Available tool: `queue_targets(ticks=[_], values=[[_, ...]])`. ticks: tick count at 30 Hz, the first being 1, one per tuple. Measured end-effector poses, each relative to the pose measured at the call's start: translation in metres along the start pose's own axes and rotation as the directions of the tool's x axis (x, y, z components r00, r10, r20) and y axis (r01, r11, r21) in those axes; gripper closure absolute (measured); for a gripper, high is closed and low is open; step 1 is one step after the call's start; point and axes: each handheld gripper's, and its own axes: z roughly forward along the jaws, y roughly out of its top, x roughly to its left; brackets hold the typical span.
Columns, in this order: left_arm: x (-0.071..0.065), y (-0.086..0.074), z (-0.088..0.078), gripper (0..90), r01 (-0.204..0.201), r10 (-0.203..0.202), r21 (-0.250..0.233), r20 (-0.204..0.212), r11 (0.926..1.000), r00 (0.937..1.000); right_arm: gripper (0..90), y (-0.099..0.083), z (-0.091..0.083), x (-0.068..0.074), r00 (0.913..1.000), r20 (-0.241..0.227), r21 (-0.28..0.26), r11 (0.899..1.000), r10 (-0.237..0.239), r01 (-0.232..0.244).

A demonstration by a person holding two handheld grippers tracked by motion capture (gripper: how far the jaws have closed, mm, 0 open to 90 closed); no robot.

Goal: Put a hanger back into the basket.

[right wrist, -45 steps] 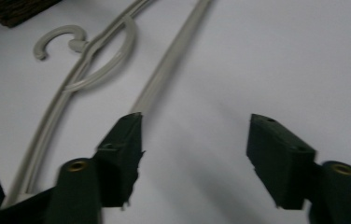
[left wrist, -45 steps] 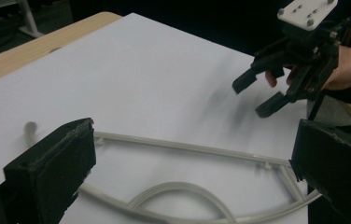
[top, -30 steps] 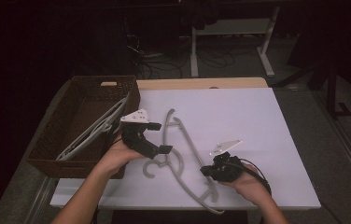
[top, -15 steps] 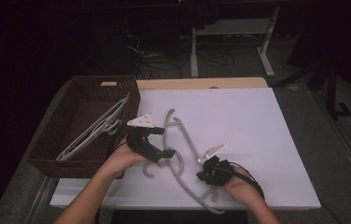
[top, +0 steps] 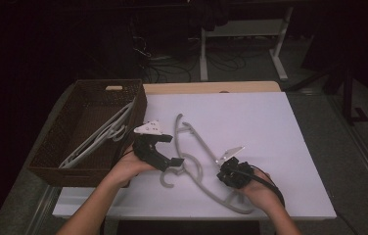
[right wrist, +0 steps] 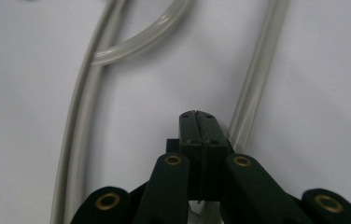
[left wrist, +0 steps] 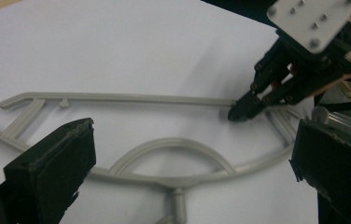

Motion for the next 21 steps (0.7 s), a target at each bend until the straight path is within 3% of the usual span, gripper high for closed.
queue_targets(ticks=[7,8,13,17,21], values=[[0.000,-0.002,0.002,0.0,0.005,-0.005,0.007,0.002,1.0000,1.0000,89.5,-0.001,-0.001,-0.024,0.9965,0.077,0.014,0.999,0.033,-0.034],[0.000,-0.002,0.003,0.0,0.006,-0.006,0.008,0.003,1.0000,1.0000,89.5,-0.001,-0.002,-0.035,0.9936,0.098,0.014,0.998,0.056,-0.057],[0.000,-0.004,0.005,0.0,0.005,-0.005,0.018,0.006,0.9998,1.0000,89.5,-0.001,-0.001,-0.058,0.9851,0.140,0.008,0.995,0.099,-0.101],[0.000,-0.004,0.006,0.0,0.004,-0.004,0.022,0.003,0.9997,1.0000,89.5,0.000,0.000,-0.080,0.9732,0.181,-0.003,0.990,0.142,-0.144],[0.000,-0.006,0.006,0.0,0.006,-0.006,0.026,-0.002,0.9997,1.0000,89.5,0.000,0.000,-0.092,0.9681,0.173,-0.028,0.983,0.181,-0.179]])
